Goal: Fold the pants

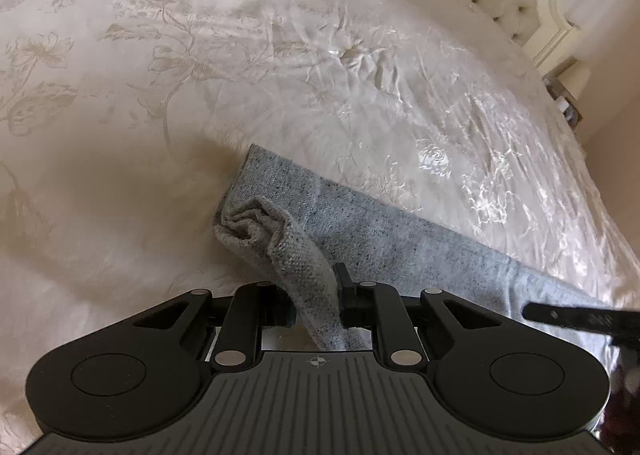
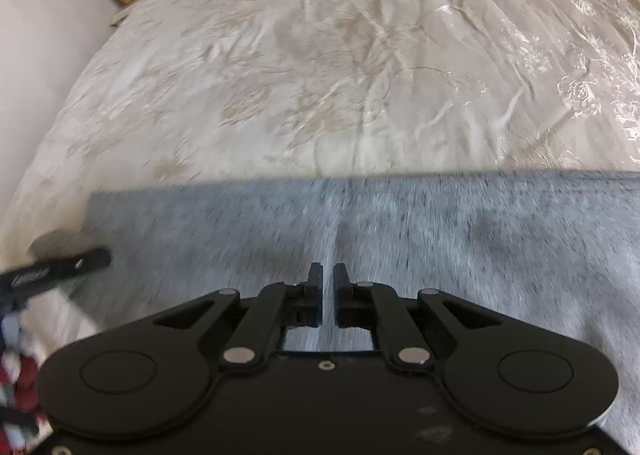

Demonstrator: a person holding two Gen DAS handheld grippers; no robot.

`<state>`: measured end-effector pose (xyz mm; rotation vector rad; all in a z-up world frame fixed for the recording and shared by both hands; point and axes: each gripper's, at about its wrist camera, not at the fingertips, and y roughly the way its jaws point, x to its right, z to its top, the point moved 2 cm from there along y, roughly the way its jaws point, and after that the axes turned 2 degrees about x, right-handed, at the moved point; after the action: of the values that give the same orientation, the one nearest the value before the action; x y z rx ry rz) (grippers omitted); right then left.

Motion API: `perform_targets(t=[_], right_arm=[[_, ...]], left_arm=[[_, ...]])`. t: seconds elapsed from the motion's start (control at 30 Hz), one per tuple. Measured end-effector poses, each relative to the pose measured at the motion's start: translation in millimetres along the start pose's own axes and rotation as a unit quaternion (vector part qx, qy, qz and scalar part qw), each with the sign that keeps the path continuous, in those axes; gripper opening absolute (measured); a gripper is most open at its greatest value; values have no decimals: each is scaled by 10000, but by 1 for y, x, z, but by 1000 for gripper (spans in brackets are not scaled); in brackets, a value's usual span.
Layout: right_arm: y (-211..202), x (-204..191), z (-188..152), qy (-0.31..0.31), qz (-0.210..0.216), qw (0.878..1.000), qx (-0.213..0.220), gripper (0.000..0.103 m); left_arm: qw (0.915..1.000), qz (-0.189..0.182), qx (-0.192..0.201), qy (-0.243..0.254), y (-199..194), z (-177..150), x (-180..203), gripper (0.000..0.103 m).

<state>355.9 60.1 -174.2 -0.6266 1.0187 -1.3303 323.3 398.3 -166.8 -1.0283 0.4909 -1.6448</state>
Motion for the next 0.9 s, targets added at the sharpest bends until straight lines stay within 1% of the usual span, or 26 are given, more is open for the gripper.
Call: perform_targets(t=[0.1, 0.13, 0.17, 0.2, 0.23, 0.27, 0.3, 0.33, 0.37, 0.4, 0.43, 0.47, 0.5, 0.53, 0.57, 0.6, 0.7, 0.77, 0.9], right_arm=[[17, -1, 8, -19, -260, 9996, -82, 7], [24, 1, 9, 47, -309, 9994, -176, 7], [31, 3, 9, 129, -350, 9989, -271, 7], [37, 5, 9, 188, -378, 9985, -337, 5], [41, 6, 10, 224, -397, 9983, -360, 5], [43, 6, 11, 229, -407, 9983, -341, 5], [44, 6, 11, 206, -403, 9984, -342, 5], [44, 5, 12, 179, -389, 9985, -345, 6], [43, 5, 12, 159, -360, 9986, -340, 8], [42, 6, 12, 153, -291, 9989, -328, 10], [40, 7, 12, 166, -220, 9991, -307, 12], [37, 9, 11, 201, -134, 9993, -273, 15], [32, 9, 11, 234, -86, 9994, -244, 19], [27, 10, 10, 251, -63, 9994, -215, 20], [19, 11, 8, 242, -30, 9996, -168, 25], [11, 11, 6, 208, -7, 9997, -131, 27], [-12, 13, -7, 91, 48, 9999, -45, 28], [-28, 19, -19, 80, 62, 9999, -9, 28], [-52, 39, -42, 263, 102, 9996, 29, 29]], left_arm=[[9994, -47, -171, -285, 9, -4, -7, 17], [9986, -66, -250, -466, 14, -7, -12, 20], [9972, -144, -323, -654, 18, -10, -16, 26], [9960, -239, -321, -799, 20, -13, -20, 29], [9948, -347, -244, -923, 20, -15, -21, 37], [9938, -441, -196, -997, 20, -16, -22, 42], [9925, -561, -136, -1075, 21, -17, -21, 55], [9913, -657, -86, -1134, 21, -18, -19, 71], [9904, -734, -42, -1172, 23, -18, -16, 83], [9903, -741, -21, -1178, 25, -17, -12, 87], [9908, -693, -28, -1163, 29, -15, -8, 88], [9917, -634, -36, -1118, 31, -13, -5, 88], [9925, -622, 16, -1049, 31, -10, -2, 76], [9939, -548, 97, -952, 30, -7, 0, 40], [9956, -352, 126, -861, 27, -4, 2, 10], [9968, -169, 150, -771, 24, -2, 4, 11], [9974, -153, 338, -623, 9, 4, 12, 11], [9983, -45, 534, -230, -6, 9, 27, 11], [9950, -80, 944, 329, -35, 19, 69, 11]])
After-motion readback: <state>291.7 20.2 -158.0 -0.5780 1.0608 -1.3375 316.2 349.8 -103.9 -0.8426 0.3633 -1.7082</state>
